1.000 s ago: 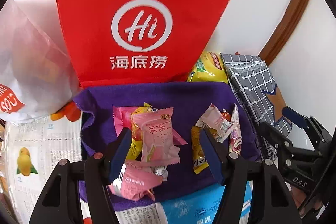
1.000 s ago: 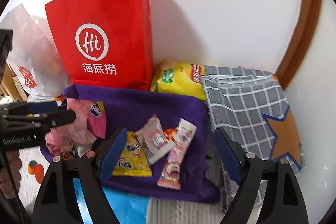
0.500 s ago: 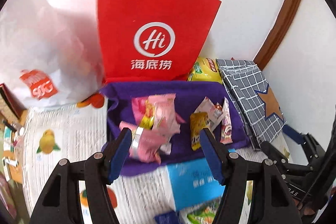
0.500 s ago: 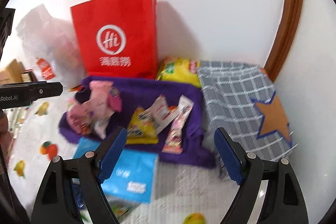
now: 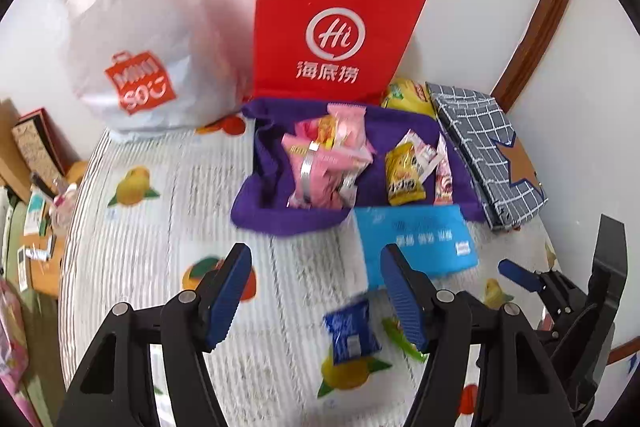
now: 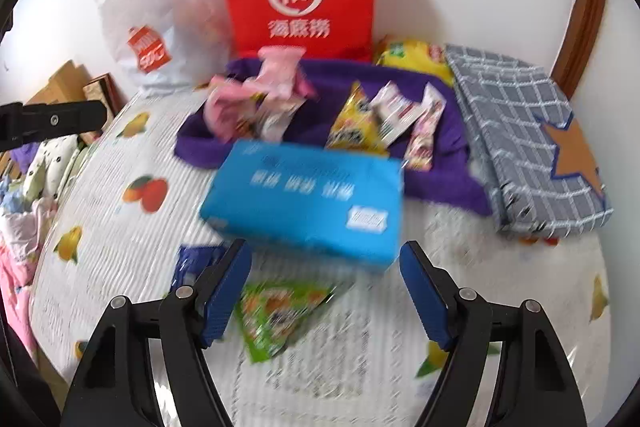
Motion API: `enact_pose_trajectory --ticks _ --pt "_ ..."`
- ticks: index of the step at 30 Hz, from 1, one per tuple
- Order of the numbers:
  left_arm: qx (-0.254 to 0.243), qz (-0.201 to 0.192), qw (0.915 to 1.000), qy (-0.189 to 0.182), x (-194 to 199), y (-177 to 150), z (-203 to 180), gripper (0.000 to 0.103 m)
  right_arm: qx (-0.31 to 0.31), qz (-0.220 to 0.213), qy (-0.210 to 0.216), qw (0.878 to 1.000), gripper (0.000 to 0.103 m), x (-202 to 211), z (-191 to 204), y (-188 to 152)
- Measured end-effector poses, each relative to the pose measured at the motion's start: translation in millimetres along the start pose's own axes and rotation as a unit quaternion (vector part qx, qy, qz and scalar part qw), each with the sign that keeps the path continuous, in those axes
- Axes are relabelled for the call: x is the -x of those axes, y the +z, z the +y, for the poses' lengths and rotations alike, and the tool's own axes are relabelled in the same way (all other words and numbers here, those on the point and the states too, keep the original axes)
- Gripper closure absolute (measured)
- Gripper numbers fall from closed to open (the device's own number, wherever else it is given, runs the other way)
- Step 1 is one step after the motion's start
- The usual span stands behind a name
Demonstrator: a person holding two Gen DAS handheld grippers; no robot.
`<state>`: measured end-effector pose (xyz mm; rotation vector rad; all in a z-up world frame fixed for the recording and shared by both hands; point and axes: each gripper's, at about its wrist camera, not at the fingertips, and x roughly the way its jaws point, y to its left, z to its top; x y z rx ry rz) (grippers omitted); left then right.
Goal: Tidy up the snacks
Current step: 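Move both grippers back toward the snacks beside the tissue pack, then grasp the green snack bag with the right gripper while the left gripper grasps the blue biscuit packet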
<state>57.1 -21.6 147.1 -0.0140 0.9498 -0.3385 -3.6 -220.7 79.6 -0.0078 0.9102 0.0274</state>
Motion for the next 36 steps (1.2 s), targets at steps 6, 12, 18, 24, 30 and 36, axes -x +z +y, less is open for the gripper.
enact_pose_trajectory --ticks 6,12,18,24,30,36 --pt "0.007 0.009 0.9999 0.008 2.8 -25.4 10.6 0.038 -0.003 0.018 -0.001 1.0 0.026 -10.2 11.6 -26.1" --pt "0.031 0.022 0.9992 0.012 -7.9 -43.2 26.8 0.038 -0.013 0.036 0.017 0.999 0.029 -27.4 14.3 -40.7" --pt "0.041 0.039 0.998 0.026 -21.5 -55.2 34.8 0.038 -0.026 0.041 0.023 0.999 0.029 -46.2 14.8 -43.6" --pt "0.033 0.044 0.998 0.031 -25.4 -61.1 36.0 0.038 -0.037 0.043 0.037 0.998 0.029 -60.0 14.9 -43.1" --pt "0.032 0.055 0.9976 0.029 -34.2 -63.7 32.8 0.038 -0.041 0.04 0.055 0.997 0.053 -64.3 15.2 -44.5" --pt "0.028 0.065 0.9972 0.024 -44.6 -67.4 23.8 0.038 -0.029 0.03 0.058 0.997 0.057 -57.0 10.5 -48.1"
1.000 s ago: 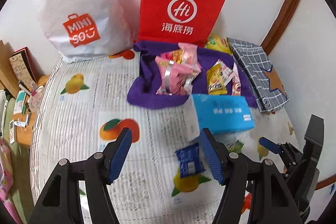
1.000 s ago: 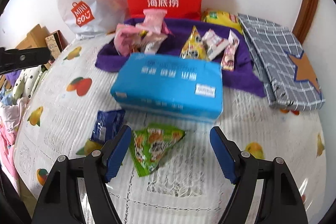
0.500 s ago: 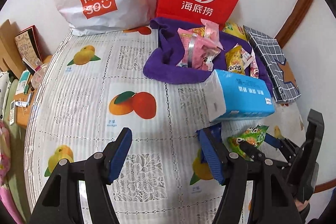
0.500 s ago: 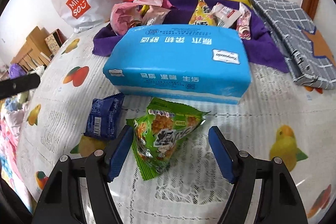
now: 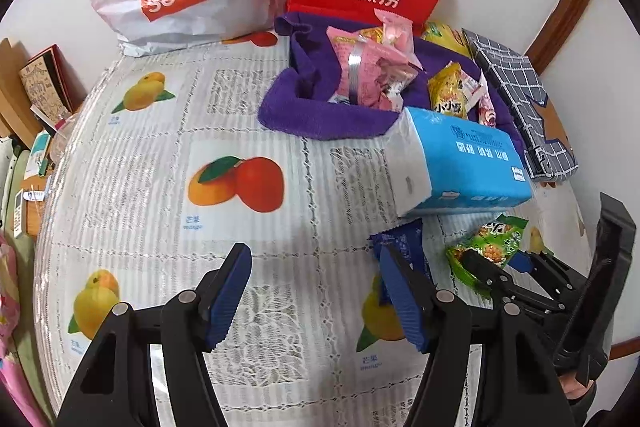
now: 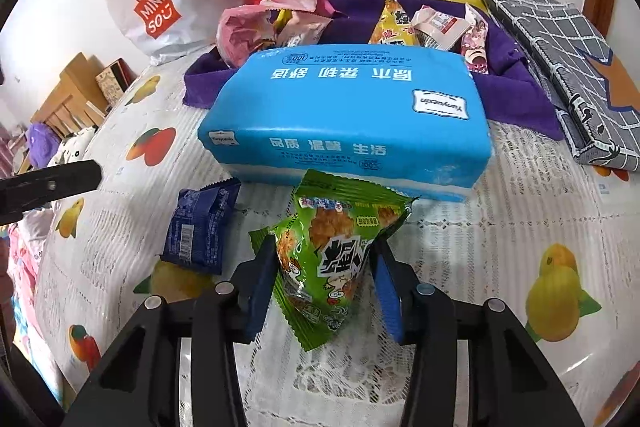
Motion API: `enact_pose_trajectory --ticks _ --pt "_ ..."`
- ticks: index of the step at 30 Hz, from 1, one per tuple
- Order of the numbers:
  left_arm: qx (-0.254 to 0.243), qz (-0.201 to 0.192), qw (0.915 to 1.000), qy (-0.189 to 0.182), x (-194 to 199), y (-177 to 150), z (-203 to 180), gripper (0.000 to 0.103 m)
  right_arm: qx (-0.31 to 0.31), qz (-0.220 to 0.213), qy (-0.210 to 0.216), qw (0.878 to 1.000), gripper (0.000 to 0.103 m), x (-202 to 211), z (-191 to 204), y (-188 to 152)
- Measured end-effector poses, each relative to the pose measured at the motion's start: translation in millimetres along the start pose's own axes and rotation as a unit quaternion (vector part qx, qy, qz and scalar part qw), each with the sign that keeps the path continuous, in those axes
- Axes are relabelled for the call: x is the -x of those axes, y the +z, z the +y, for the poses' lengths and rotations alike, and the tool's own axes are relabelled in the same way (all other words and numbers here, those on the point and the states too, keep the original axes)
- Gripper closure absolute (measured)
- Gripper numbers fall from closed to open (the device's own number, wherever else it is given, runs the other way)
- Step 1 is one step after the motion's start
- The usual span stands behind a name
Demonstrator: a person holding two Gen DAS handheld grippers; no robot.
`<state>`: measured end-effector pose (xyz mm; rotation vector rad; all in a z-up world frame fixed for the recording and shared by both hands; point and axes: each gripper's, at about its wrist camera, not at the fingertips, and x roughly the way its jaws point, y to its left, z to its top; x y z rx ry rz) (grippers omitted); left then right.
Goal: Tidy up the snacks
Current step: 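Grasp the green snack bag with the right gripper while the left gripper grasps the blue biscuit packet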
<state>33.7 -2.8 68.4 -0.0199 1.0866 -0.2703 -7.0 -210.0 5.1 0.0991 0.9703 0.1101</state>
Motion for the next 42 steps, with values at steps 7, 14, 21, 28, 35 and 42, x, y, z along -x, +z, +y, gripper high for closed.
enact_pose_trajectory --ticks 7,14,21,28,35,42 --pt "-0.006 0.014 0.9999 -0.005 -13.4 -7.5 -11.4 0.038 0.004 -0.01 -0.002 1.0 0.058 18.6 -11.3 -6.9" --pt "-0.004 0.039 0.9992 -0.007 -30.9 -25.5 -13.6 0.038 0.01 -0.018 -0.027 0.999 0.058 31.7 -31.8 -15.4" --pt "0.013 0.052 0.9976 -0.044 -42.8 -38.8 -12.9 0.038 -0.004 -0.013 -0.042 0.999 0.058 28.4 -51.9 -23.1" --pt "0.015 0.045 0.9972 -0.058 -46.4 -38.9 -20.6 0.035 -0.003 -0.012 -0.043 0.999 0.058 26.0 -56.1 -25.8" --pt "0.004 0.033 0.9983 -0.047 -57.5 -32.1 -42.2 0.032 -0.002 -0.012 -0.039 0.999 0.058 25.5 -58.3 -27.9" --pt "-0.019 0.017 0.9997 -0.003 -67.4 -27.5 -67.3 0.032 0.006 -0.012 -0.037 0.999 0.058 27.3 -59.1 -30.2"
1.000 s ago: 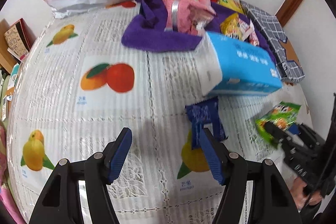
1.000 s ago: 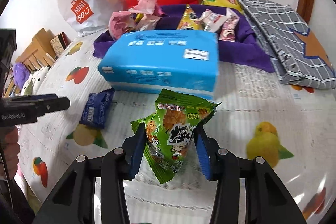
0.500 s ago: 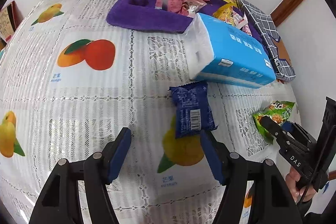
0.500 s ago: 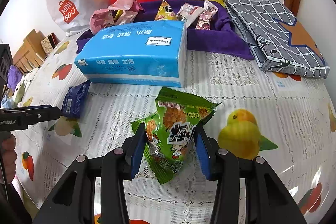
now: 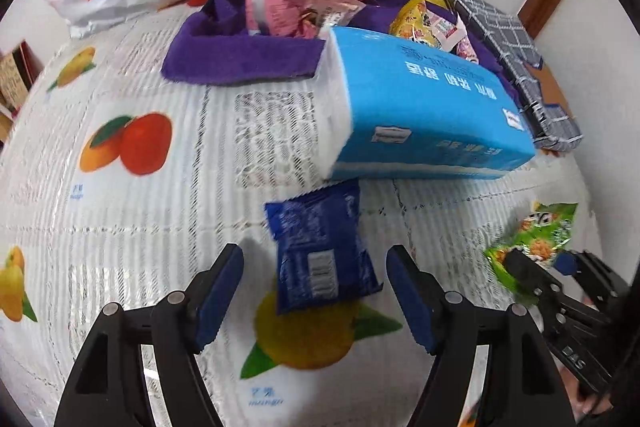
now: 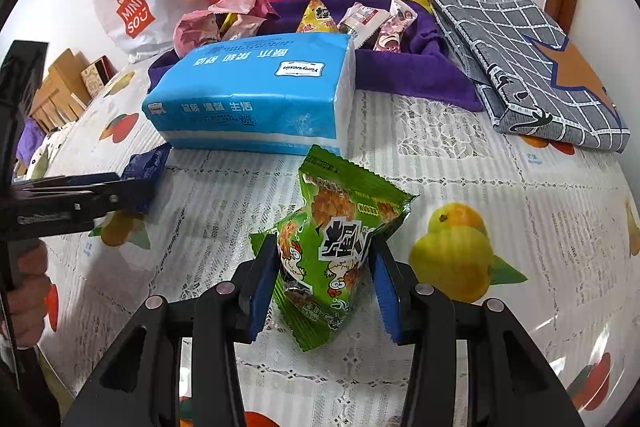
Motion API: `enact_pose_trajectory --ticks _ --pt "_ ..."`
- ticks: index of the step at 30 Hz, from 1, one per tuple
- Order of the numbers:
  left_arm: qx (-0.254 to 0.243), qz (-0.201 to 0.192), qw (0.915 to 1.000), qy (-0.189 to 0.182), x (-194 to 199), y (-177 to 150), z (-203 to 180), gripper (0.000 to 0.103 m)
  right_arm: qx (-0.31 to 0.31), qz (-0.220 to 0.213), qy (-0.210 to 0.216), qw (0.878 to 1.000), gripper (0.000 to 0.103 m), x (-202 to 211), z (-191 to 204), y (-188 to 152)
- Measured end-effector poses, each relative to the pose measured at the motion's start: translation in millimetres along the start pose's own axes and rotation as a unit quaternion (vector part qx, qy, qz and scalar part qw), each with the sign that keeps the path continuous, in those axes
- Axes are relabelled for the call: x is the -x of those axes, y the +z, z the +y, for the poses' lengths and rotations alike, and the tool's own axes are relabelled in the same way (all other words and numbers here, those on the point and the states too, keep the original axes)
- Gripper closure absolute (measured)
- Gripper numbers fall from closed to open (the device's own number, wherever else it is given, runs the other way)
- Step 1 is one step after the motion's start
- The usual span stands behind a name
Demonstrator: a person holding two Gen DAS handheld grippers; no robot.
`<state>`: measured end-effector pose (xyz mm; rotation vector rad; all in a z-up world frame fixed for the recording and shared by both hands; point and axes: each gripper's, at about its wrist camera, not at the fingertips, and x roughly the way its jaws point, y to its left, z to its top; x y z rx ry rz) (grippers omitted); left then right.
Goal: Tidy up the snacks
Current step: 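Grasp the green snack bag with the right gripper while the left gripper grasps the blue biscuit packet, then lift and carry the green bag and blue packet over the purple towel with both grippers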
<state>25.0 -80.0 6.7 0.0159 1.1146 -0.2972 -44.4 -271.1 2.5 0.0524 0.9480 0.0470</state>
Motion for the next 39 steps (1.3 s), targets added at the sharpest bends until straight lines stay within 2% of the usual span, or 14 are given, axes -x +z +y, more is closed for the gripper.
enact_pose_trajectory --ticks 4,6,8,10,15,18,19,20,22,25,27,28,35,39 --pt "-0.013 -0.011 0.9991 0.038 -4.6 3.4 -11.9 0.038 0.001 0.0 0.004 1.0 0.058 -0.4 -1.0 -0.1" --pt "-0.025 -0.017 0.9974 0.066 -6.5 4.3 -17.4 0.047 0.002 0.0 0.005 1.0 0.058 -0.6 -1.2 0.1" --pt "-0.029 -0.025 0.997 0.067 -5.7 4.6 -18.4 0.059 0.004 0.001 0.008 1.0 0.058 -1.3 -1.9 1.1" --pt "-0.032 -0.023 0.9972 0.064 -4.4 5.0 -17.5 0.061 0.01 0.002 0.009 1.0 0.058 -2.0 -1.6 2.7" --pt "-0.032 -0.024 0.9974 0.061 0.4 0.1 -11.6 0.06 0.052 -0.002 0.026 0.998 0.058 -1.4 3.7 10.1" --pt "-0.036 -0.031 0.9969 0.062 -0.1 -1.3 -13.9 0.054 0.066 0.0 0.018 0.998 0.057 -1.8 3.9 14.7" --pt "-0.036 -0.034 0.9967 0.065 -0.8 -2.1 -14.8 0.049 0.06 0.0 0.022 0.998 0.056 -0.2 0.7 15.1" --pt "-0.034 -0.036 0.9966 0.066 -1.5 -2.7 -15.5 0.045 0.052 0.001 0.029 0.998 0.053 2.2 -3.1 14.9" --pt "-0.029 -0.043 0.9964 0.067 -2.2 -2.9 -15.9 0.044 0.03 0.001 0.036 0.999 0.033 7.0 -11.3 14.4" --pt "-0.03 -0.049 0.9957 0.072 -3.4 -2.6 -18.3 0.043 -0.002 -0.015 0.038 0.999 0.03 18.1 -21.1 10.6" --pt "-0.03 -0.056 0.9954 0.071 -3.3 -3.0 -18.3 0.048 -0.022 -0.02 0.034 0.999 0.03 20.0 -24.2 10.4" --pt "-0.032 -0.062 0.9949 0.073 -2.3 -3.5 -18.0 0.058 -0.033 -0.023 0.032 0.999 0.03 19.5 -25.1 10.7" --pt "-0.033 -0.087 0.9931 0.072 0.7 -11.5 -16.0 0.059 -0.067 -0.028 0.017 0.997 0.03 4.6 -17.9 16.6" --pt "-0.028 -0.106 0.991 0.077 1.3 -15.6 -15.9 0.057 -0.068 -0.027 -0.001 0.997 0.043 -8.5 -14.8 17.2"
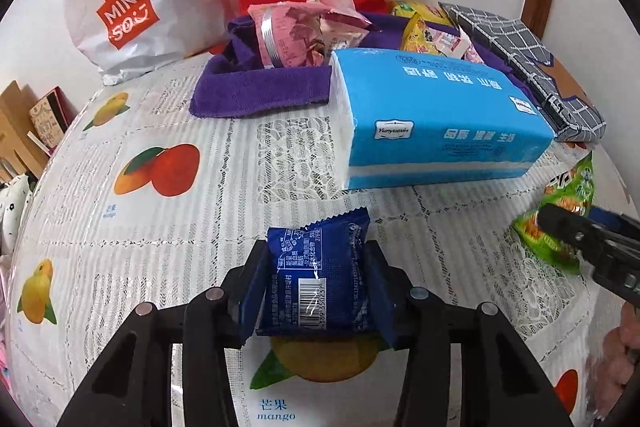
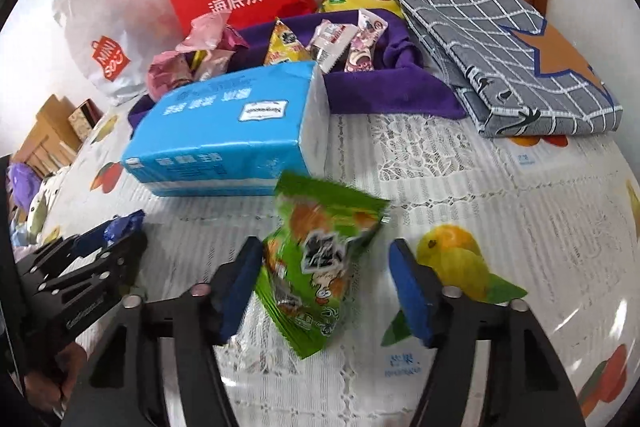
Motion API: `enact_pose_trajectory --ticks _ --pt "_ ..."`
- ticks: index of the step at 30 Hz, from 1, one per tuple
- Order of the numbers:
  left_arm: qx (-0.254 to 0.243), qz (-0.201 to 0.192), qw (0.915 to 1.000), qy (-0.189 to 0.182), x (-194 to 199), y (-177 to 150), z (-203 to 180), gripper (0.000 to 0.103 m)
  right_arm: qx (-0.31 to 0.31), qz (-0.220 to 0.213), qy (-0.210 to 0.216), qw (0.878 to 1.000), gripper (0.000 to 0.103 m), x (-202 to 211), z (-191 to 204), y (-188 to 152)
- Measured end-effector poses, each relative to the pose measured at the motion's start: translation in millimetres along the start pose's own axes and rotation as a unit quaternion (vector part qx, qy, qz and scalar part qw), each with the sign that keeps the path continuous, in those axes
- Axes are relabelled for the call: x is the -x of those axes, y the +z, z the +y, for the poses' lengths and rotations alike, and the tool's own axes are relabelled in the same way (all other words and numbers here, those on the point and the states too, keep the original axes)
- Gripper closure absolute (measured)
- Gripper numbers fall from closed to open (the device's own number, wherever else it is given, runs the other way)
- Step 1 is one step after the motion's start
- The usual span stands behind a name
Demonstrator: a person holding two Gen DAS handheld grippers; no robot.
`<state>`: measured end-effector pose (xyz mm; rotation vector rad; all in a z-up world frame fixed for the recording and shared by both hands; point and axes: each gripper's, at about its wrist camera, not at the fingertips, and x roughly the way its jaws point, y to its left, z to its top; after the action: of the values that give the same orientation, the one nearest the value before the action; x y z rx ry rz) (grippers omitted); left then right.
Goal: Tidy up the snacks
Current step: 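Lift and carry the green bag and blue packet over the purple towel with both grippers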
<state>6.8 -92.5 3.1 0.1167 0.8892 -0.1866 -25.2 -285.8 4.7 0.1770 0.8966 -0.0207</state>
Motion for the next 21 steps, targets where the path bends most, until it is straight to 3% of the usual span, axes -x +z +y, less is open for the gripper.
enact_pose_trajectory --ticks 9,18,21 --pt "0.006 -0.012 0.9999 0.0 0.5 -1.9 0.9 0.057 0.008 -0.035 -0.003 0.999 0.047 -10.7 4.5 -3.9" --pt "0.007 -0.011 0.9999 0.0 0.4 -2.2 1.5 0.057 0.001 -0.03 0.012 0.999 0.047 -9.1 0.6 -2.2" --pt "0.006 -0.011 0.9999 -0.001 0.4 -2.1 1.8 0.057 -0.017 -0.029 0.027 0.999 0.042 -8.5 -4.9 0.0"
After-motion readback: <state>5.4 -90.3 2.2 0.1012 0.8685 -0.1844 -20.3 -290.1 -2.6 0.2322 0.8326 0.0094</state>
